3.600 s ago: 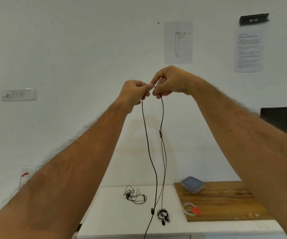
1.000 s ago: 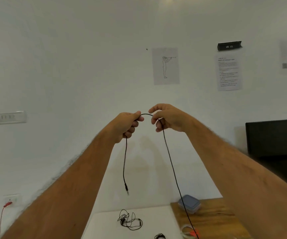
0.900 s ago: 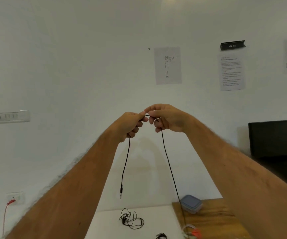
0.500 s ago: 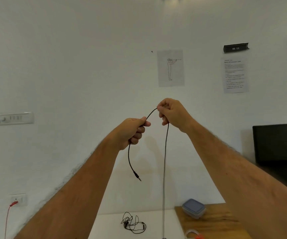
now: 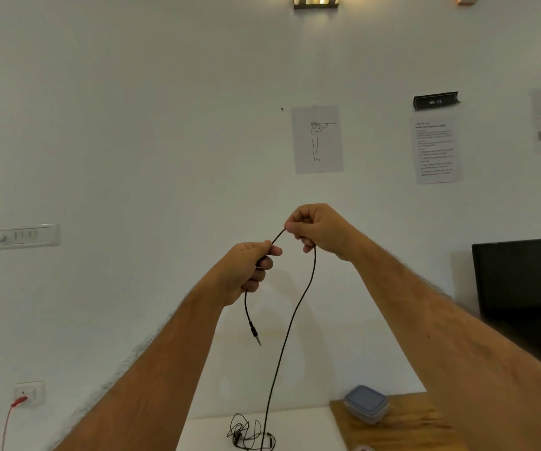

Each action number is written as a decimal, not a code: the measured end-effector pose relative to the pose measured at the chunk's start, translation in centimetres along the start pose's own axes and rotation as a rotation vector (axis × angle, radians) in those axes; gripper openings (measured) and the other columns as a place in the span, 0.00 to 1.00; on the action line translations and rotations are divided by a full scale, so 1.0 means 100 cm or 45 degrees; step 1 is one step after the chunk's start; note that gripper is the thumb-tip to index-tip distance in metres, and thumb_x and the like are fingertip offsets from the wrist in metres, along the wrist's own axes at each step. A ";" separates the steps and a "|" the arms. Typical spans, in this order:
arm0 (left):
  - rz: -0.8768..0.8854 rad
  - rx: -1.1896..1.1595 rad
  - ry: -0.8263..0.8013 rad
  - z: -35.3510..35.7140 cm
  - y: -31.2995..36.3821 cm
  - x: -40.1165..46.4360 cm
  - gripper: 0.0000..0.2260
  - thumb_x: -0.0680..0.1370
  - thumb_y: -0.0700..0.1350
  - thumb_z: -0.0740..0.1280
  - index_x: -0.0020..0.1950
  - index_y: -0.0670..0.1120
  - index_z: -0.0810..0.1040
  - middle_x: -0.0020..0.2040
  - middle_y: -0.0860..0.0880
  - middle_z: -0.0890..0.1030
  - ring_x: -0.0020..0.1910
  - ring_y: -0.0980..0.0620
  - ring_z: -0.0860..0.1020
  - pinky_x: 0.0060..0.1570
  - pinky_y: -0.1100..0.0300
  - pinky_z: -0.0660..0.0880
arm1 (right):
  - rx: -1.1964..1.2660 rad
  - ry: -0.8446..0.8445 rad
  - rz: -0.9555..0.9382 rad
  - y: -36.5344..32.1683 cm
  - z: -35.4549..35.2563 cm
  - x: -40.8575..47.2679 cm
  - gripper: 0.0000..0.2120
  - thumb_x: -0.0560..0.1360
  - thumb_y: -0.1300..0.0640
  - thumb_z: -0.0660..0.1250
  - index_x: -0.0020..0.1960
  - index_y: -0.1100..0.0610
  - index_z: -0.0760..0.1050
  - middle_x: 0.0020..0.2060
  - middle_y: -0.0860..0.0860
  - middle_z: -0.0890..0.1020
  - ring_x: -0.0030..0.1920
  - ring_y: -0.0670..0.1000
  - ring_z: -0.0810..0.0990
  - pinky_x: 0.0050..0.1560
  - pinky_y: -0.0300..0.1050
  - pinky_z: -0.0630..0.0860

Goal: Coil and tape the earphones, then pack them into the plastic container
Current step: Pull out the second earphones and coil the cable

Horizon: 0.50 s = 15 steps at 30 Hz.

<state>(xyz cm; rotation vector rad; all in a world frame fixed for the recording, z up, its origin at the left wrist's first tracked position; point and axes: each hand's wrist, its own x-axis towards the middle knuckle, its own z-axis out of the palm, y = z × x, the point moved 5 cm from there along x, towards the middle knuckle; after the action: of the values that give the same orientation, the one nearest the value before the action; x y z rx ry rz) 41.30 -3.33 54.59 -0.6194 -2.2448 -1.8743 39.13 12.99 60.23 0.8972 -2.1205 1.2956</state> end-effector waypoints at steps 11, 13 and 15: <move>-0.044 -0.148 -0.042 -0.004 -0.021 -0.015 0.14 0.85 0.48 0.55 0.48 0.44 0.76 0.28 0.54 0.63 0.23 0.58 0.56 0.22 0.67 0.52 | 0.015 0.315 -0.037 0.009 -0.020 0.003 0.05 0.79 0.63 0.65 0.45 0.63 0.77 0.30 0.52 0.77 0.25 0.47 0.73 0.33 0.46 0.78; -0.032 -0.174 -0.067 0.001 -0.020 -0.019 0.15 0.85 0.48 0.54 0.48 0.44 0.76 0.28 0.53 0.63 0.23 0.58 0.56 0.22 0.67 0.52 | 0.019 0.363 -0.030 0.012 -0.022 0.003 0.05 0.79 0.62 0.65 0.45 0.62 0.77 0.31 0.53 0.77 0.25 0.49 0.74 0.33 0.47 0.78; -0.023 -0.174 -0.087 0.008 -0.016 -0.022 0.14 0.85 0.48 0.54 0.48 0.44 0.76 0.28 0.53 0.62 0.24 0.58 0.56 0.22 0.67 0.53 | 0.022 0.403 -0.017 0.017 -0.023 0.003 0.05 0.79 0.62 0.65 0.45 0.62 0.77 0.31 0.53 0.78 0.25 0.49 0.74 0.34 0.48 0.78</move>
<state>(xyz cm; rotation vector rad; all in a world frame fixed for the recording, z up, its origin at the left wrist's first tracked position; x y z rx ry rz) 42.78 -3.28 52.13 -0.6962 -2.1833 -2.0587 37.84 15.50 60.45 0.6613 -1.8566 1.3516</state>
